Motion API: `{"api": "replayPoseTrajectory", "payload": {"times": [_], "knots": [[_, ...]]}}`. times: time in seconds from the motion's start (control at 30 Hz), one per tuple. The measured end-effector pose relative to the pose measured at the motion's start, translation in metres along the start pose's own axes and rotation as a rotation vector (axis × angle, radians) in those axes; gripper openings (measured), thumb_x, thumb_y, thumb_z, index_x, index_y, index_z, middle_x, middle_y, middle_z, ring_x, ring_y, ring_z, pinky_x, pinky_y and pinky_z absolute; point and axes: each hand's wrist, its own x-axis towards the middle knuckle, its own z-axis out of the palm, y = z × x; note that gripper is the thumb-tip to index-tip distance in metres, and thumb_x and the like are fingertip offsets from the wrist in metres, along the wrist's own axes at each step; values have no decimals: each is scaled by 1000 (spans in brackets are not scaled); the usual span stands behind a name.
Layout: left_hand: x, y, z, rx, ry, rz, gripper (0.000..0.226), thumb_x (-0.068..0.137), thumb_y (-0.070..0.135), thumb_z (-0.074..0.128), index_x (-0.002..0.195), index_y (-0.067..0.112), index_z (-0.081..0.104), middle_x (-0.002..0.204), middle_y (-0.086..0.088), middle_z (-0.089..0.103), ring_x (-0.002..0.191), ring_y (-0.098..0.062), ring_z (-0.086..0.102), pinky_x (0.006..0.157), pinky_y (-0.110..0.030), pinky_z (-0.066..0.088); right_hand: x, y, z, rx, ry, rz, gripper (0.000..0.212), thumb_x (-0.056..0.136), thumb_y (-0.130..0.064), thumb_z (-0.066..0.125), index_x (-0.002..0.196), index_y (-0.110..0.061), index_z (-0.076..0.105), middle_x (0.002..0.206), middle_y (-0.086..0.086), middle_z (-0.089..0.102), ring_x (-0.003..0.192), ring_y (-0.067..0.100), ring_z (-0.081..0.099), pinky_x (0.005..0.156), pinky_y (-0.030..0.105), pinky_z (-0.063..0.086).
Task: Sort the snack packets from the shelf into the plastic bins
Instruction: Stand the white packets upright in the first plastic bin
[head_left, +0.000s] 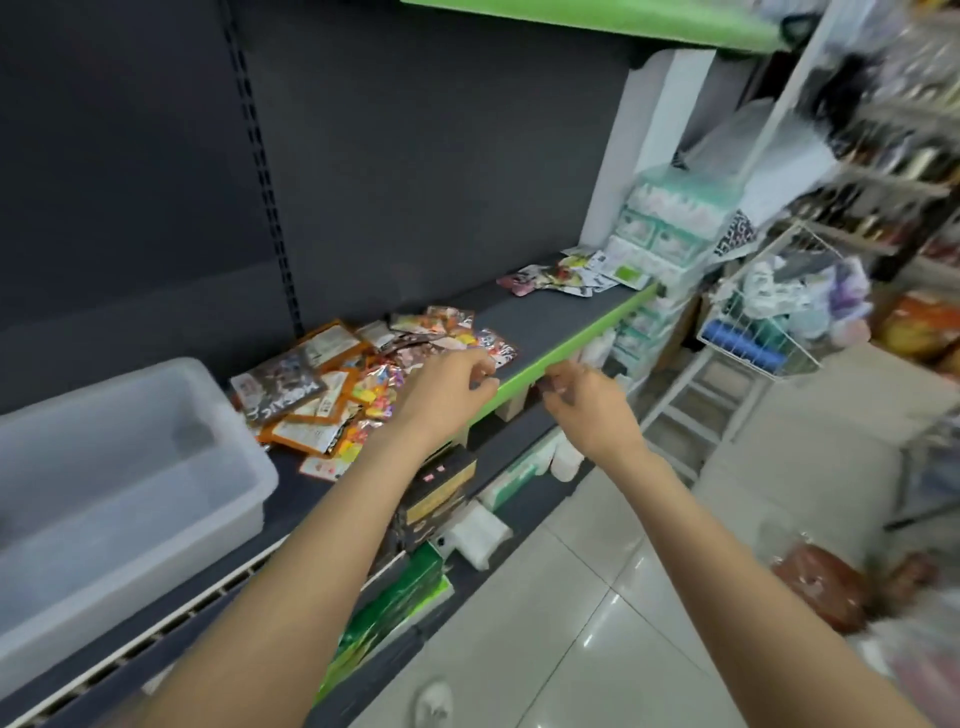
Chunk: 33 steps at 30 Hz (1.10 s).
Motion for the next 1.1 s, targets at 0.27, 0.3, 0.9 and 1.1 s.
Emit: {"api": "replayPoseTrajectory", "payload": {"times": [0.27, 0.3, 0.9, 1.1], "knots": [[178, 27, 67, 2, -81, 77, 20, 91, 27, 56, 108, 23, 64, 105, 4, 68, 97, -18, 63, 86, -40, 52, 141, 91, -43, -36, 4, 104, 35, 93, -16, 51, 127, -12, 55, 118, 11, 61, 109, 25, 57, 90, 35, 47], [198, 30, 74, 31, -87, 76, 20, 91, 28, 55, 109, 24, 64, 105, 4, 68, 97, -18, 62, 86, -39, 52, 157, 104, -48, -37, 4, 114, 34, 93, -17, 52, 127, -12, 55, 118, 11, 62, 109, 25, 58, 90, 36, 48], [493, 76, 241, 180, -92, -161, 25, 92, 22, 54, 116, 18, 61, 109, -2, 65, 96, -22, 59, 79, -34, 48, 454, 358, -61, -47, -152, 38, 32, 94, -17, 50, 124, -11, 56, 122, 13, 55, 113, 31, 53, 89, 34, 42], [553, 54, 298, 322, -147, -280, 44, 91, 20, 56, 133, 17, 46, 134, -5, 50, 122, -23, 45, 98, -36, 41, 539, 408, -48, -48, -277, -31, 44, 96, -21, 48, 140, -13, 43, 139, 10, 43, 128, 28, 41, 99, 37, 38]]}}
